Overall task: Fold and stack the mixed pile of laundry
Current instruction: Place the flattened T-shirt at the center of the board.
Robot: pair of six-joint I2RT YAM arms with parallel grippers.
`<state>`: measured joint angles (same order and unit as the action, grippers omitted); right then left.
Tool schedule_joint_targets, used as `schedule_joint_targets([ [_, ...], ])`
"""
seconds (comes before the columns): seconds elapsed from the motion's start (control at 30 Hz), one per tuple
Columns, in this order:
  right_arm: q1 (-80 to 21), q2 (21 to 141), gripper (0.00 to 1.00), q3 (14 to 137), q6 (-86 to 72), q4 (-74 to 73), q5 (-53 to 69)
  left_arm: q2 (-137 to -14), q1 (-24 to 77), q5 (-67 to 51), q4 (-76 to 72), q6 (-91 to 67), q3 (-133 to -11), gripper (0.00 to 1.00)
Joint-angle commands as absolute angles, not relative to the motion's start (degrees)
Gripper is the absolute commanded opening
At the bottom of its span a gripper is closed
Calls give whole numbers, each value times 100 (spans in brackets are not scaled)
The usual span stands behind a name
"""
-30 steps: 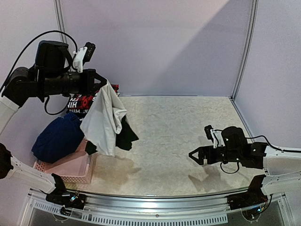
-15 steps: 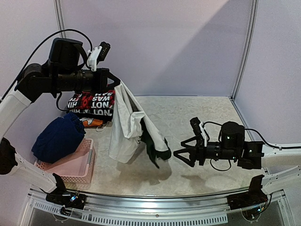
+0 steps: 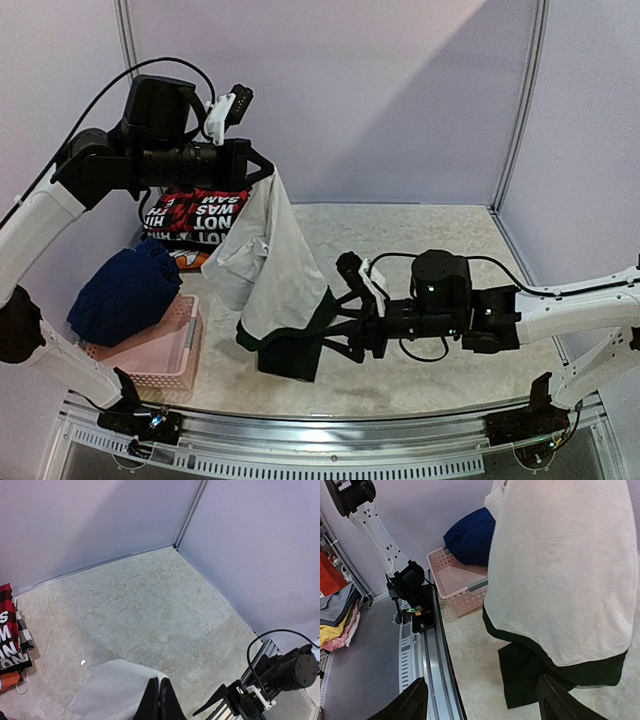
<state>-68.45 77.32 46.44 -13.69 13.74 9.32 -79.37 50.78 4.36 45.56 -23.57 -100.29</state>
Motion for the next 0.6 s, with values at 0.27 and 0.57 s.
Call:
schedule_joint_targets([
  [0.27, -7193, 8814, 96, 5275, -1872, 1029, -1999, -9016, 5055, 503, 4285, -1966, -10914, 0],
  [0.57, -7188, 7935, 98, 4553, -2638, 759, -3130, -11967, 4425, -799, 4614, -1759, -12521, 0],
])
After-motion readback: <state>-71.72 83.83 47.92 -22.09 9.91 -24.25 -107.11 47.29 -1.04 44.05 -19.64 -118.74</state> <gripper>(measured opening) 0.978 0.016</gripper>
